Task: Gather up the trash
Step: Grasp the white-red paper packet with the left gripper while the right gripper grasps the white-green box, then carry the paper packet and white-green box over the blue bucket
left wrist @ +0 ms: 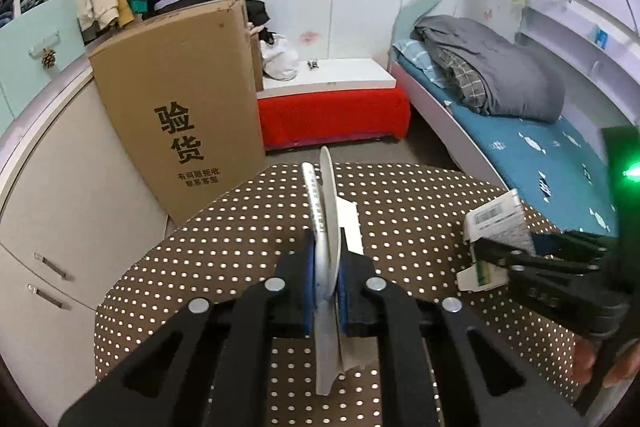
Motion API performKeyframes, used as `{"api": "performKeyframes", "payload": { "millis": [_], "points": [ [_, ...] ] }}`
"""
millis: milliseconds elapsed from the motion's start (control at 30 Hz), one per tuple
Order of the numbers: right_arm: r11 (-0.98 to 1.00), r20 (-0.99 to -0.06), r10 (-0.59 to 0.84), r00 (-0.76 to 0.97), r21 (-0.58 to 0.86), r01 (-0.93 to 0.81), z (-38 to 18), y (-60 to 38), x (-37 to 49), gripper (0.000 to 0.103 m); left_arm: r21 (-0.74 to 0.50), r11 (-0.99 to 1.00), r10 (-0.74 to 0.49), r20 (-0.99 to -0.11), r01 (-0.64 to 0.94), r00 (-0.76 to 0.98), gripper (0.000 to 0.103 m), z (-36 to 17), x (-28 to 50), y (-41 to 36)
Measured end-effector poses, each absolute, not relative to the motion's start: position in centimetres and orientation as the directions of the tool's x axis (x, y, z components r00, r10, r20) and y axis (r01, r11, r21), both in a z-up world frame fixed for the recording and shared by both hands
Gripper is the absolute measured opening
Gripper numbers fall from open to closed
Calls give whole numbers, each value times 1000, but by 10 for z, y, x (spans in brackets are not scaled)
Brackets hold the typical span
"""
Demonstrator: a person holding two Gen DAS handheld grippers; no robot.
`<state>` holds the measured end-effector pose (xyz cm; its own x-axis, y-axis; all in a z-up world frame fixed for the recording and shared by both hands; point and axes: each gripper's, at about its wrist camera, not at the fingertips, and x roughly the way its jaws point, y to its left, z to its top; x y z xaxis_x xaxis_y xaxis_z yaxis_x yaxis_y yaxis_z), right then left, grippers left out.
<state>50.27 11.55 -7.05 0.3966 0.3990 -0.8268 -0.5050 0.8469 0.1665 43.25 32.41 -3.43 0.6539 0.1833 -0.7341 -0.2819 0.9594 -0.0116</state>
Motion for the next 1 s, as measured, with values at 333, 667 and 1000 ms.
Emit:
{"api": "performKeyframes", "payload": {
  "millis": [333, 667, 1000],
  "points": [
    [869, -810, 387, 440, 161, -468, -49, 61, 470, 36, 1, 983, 128, -727, -185, 675, 9, -31, 433, 262],
    [916, -815, 357, 456, 210, -342, -56, -30, 438, 36, 11, 998, 44, -761, -55, 647, 9, -46, 420, 166],
    [957, -818, 285, 500, 217, -190, -63, -130, 395, 36, -1, 991, -85, -775, 133, 627, 9, -56, 401, 48]
  ]
}}
